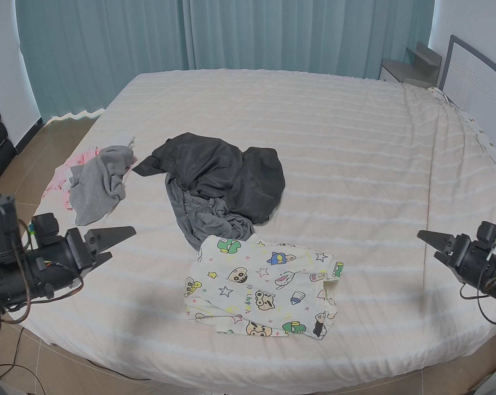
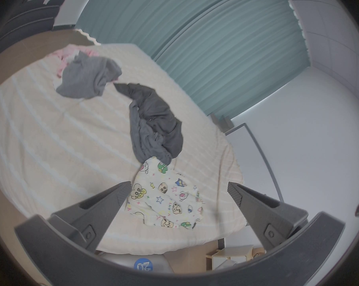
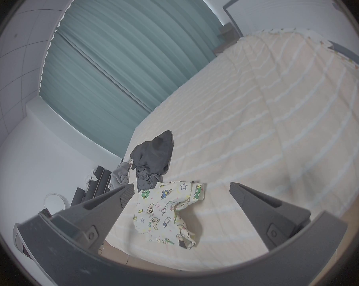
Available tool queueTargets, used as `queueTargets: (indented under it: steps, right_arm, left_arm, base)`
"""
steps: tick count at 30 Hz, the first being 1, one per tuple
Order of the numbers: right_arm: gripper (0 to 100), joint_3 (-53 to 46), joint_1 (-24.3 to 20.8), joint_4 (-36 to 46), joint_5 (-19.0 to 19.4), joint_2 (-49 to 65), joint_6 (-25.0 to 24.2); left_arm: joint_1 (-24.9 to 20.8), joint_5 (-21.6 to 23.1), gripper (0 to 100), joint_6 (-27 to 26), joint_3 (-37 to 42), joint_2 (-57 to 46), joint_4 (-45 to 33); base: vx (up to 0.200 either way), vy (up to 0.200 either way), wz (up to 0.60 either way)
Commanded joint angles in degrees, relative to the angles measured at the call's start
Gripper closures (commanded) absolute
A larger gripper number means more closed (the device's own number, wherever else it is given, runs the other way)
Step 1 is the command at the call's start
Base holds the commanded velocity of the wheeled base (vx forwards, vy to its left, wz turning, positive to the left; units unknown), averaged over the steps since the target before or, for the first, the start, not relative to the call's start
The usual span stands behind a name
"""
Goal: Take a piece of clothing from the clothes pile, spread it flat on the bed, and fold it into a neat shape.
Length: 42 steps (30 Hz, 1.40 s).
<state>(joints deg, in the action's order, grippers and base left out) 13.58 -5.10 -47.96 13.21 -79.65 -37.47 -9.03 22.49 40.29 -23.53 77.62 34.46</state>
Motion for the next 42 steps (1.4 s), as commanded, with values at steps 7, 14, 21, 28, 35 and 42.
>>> queueTargets:
  steps: [7,14,21,28,35,42]
  right_arm:
    - [0,10.6,2.9,62.8,0.5,74.6,14.4]
    - [0,6.9,4.8,63.6,1.4,79.2,25.1]
    - [0,-7.9,5.1,56.8,-2.0,79.7,38.1]
    - [0,-12.2,5.1,47.9,-8.9,79.7,38.9]
    - [0,-12.2,5.1,48.1,-19.5,79.6,39.9]
    - [0,-11.8,5.2,48.7,-24.6,79.6,40.2]
  left_arm:
    - [1.6,0.8,0,-12.2,0.7,-70.9,-39.3]
    - [2.9,-5.3,0,-16.0,-0.2,-71.5,-41.5]
    - [15.2,-8.8,0,-31.1,3.4,-71.6,-45.7]
    - [15.2,-9.3,0,-40.6,23.5,-71.6,-28.9]
    - [15.2,-14.8,0,-39.6,23.2,-71.5,-32.9]
    - [15.2,-14.8,0,-39.9,23.2,-71.5,-32.9]
  base:
    - [0.000,0.000,0.00]
    - [0.000,0.000,0.00]
    - [0.000,0.000,0.00]
    - [0.000,0.000,0.00]
    - [0.000,0.000,0.00]
    - [0.000,0.000,0.00]
